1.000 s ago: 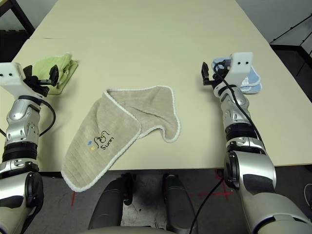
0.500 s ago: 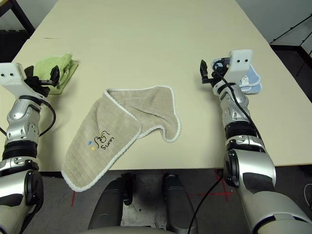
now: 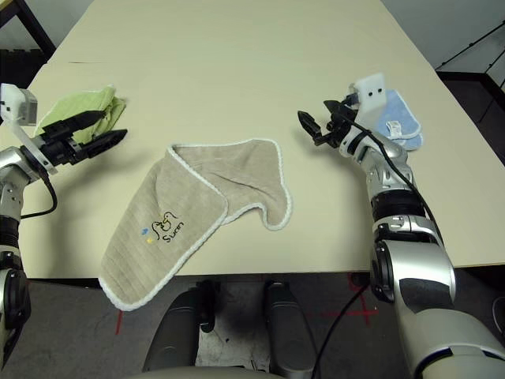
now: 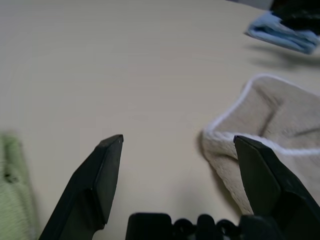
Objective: Fold the towel and set it aside.
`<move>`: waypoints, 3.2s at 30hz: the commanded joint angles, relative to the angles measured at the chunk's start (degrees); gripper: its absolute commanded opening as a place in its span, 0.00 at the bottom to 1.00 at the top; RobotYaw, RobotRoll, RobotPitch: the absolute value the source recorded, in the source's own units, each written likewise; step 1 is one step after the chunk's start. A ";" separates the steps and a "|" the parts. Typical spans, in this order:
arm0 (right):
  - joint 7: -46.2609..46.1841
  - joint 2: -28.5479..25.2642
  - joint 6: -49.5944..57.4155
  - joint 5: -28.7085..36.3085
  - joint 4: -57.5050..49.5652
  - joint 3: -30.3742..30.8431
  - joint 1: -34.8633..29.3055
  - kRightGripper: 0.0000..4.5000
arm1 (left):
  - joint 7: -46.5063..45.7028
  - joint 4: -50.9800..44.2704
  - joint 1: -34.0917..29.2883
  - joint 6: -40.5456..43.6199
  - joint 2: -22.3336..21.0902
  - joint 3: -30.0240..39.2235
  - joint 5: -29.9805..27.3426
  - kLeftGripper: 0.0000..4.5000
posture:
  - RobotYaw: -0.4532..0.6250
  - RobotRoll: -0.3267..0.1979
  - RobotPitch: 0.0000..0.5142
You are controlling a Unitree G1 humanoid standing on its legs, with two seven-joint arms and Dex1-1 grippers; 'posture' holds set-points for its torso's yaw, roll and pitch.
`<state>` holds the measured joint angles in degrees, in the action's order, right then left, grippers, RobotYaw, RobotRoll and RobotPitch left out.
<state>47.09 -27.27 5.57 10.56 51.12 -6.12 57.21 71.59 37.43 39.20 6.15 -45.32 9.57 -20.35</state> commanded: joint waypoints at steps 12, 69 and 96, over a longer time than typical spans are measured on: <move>11.41 -0.02 17.25 -9.08 8.64 12.00 11.89 1.00 | 6.48 -4.65 -4.99 -2.40 -2.17 -2.32 2.01 0.99 | 0.40 0.62 0.43; 7.35 9.71 22.49 -22.51 19.85 19.01 19.78 0.13 | 4.97 -19.80 -10.70 2.90 1.10 2.47 -8.50 1.00 | 0.44 0.62 0.51; 3.16 6.73 -7.24 -5.67 10.36 -0.41 11.35 0.02 | -3.01 -14.59 -8.27 0.51 3.21 3.25 -5.90 1.00 | 0.49 0.62 0.48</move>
<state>50.21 -19.91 -0.45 3.98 62.60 -5.86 70.10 69.17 22.86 30.86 6.28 -42.40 12.55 -26.75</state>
